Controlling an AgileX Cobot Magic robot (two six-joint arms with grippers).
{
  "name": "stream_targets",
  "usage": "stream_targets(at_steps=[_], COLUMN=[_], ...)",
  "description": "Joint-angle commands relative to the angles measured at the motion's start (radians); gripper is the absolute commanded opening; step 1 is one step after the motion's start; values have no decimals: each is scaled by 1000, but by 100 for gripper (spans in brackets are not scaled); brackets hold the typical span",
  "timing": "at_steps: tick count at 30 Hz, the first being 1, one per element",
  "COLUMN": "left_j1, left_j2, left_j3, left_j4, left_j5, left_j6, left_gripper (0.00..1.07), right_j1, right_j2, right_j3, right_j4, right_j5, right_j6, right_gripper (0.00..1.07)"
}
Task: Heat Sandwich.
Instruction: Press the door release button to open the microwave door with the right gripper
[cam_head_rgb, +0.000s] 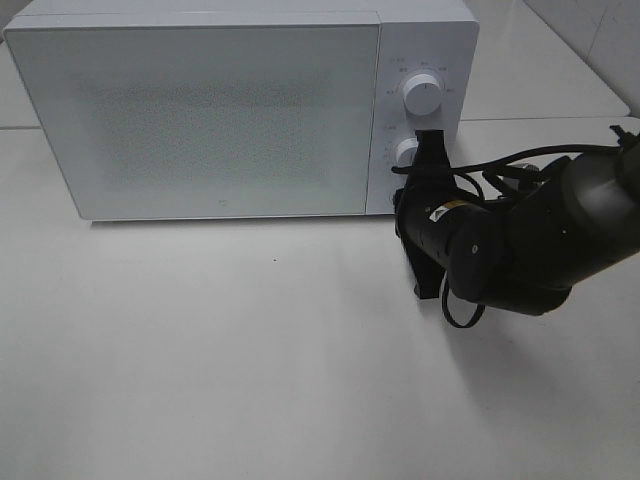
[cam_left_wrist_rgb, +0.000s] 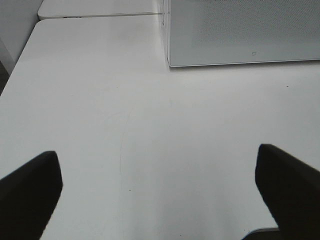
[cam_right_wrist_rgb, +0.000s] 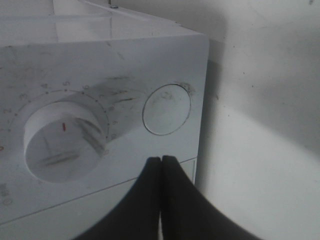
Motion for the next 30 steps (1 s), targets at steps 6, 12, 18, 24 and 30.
stream_targets(at_steps=[6,12,18,24,30], left_j1=[2,2,2,2,2], left_j2=[-25,-25,-25,-25,-25], left_j3=[4,4,4,4,4], left_j4=[2,1,1,1,1], left_j5=[-14,-14,-14,-14,-14], left_j6=[-5,-5,-5,-5,-5], left_gripper=[101,101,101,101,101], right_j1=[-38,-49,-54,-55,-55], right_j2=[26,62,78,79,92], right_j3=[-56,-90,-103,-103,-116], right_j4=[-23,-28,-18,-4,-1], right_j5=[38,66,44,4,9], right_j6=[6,7,8,0,0], right_gripper=[0,0,0,1,1])
